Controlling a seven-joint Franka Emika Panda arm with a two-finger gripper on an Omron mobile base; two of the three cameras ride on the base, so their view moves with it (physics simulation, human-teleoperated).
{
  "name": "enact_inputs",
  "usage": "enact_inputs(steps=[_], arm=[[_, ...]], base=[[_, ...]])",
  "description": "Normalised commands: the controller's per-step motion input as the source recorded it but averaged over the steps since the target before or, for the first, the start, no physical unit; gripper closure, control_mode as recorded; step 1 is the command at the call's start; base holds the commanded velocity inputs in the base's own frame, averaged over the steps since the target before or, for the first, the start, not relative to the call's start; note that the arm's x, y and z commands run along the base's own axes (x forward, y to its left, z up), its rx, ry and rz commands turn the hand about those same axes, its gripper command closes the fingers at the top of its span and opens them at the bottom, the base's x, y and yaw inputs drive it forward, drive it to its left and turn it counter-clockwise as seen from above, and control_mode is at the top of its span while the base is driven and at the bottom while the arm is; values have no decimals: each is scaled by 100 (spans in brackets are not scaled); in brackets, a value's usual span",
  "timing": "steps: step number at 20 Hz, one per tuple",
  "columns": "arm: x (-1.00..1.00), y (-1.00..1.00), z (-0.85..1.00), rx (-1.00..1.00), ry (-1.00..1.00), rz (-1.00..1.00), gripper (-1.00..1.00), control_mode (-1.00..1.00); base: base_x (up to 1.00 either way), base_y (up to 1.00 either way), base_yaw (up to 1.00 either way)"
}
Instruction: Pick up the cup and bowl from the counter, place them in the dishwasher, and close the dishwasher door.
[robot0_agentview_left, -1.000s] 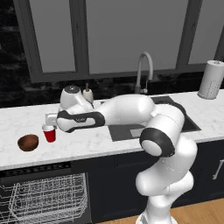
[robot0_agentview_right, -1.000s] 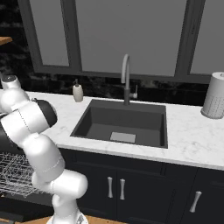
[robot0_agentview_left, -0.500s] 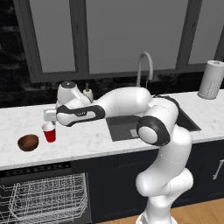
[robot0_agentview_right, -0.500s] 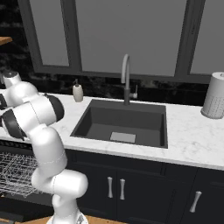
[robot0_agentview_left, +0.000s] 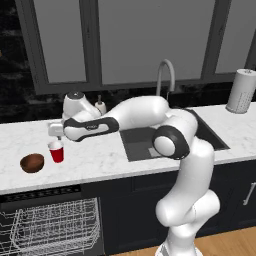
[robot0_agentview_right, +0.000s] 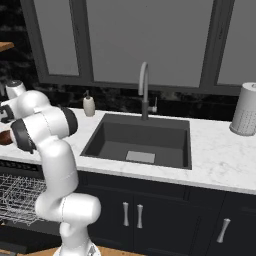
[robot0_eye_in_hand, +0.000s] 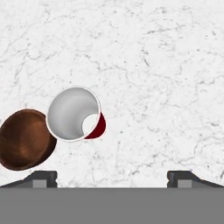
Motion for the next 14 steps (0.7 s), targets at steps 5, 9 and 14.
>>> enact_inputs(steps=[5,9,14], arm=[[5,20,-2,0,0,0,-100,-100],[1,9,-4,0,0,0,-100,-100],[9,0,-20,0,0,0,-100,-100]], base=[[0,0,0],[0,0,0],[0,0,0]])
